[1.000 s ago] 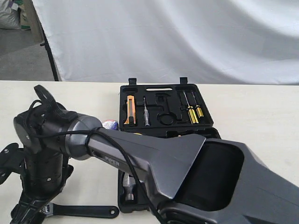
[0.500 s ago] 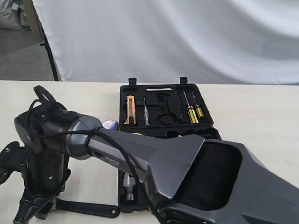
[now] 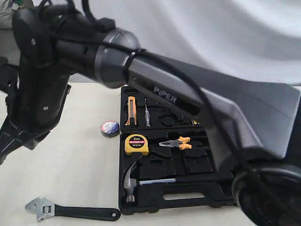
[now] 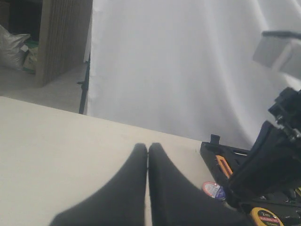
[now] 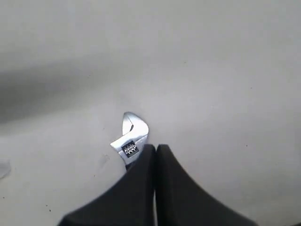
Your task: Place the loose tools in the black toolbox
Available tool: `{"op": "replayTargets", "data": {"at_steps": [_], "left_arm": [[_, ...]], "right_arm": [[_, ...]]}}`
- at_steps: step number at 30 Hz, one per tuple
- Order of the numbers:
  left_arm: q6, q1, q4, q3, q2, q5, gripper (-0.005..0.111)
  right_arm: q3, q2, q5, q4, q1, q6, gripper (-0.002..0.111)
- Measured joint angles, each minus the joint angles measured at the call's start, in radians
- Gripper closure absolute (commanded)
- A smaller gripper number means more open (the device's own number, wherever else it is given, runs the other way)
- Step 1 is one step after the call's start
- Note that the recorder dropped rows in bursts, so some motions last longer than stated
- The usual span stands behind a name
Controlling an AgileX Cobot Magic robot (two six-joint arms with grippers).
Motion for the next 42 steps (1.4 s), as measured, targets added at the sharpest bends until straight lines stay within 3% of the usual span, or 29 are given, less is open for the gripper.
{"op": "replayTargets", "data": {"at_steps": [5, 12, 24, 26, 30, 32, 35, 42], "left_arm": [[0.0, 0.0, 0.0, 0.0, 0.0, 0.0, 0.106], [0.0, 0.0, 0.0, 0.0, 0.0, 0.0, 0.106], [0.0, 0.0, 0.0, 0.0, 0.0, 0.0, 0.106], [0.0, 0.0, 0.0, 0.0, 0.0, 0.0, 0.106], [0.0, 0.0, 0.0, 0.0, 0.0, 0.0, 0.106], [0.0, 0.0, 0.0, 0.0, 0.0, 0.0, 0.106], [0.0, 0.0, 0.0, 0.0, 0.0, 0.0, 0.106], [0.0, 0.0, 0.0, 0.0, 0.0, 0.0, 0.106]], "right_arm": [[0.019, 0.03, 0.0, 0.006, -0.008, 0.06, 0.108], [0.035, 0.185, 0.005, -0.145, 0.046, 0.21, 0.108], [0.037, 0.255, -0.04, -0.266, 0.09, 0.243, 0.107], [0.037, 0.255, -0.04, -0.286, 0.092, 0.262, 0.096], [0.037, 0.255, -0.051, -0.341, 0.098, 0.311, 0.051], [0.037, 0.255, -0.053, -0.341, 0.099, 0.321, 0.038], [0.025, 0.255, -0.053, -0.324, 0.099, 0.322, 0.042], [-0.05, 0.255, -0.039, -0.227, 0.101, 0.298, 0.078]]}}
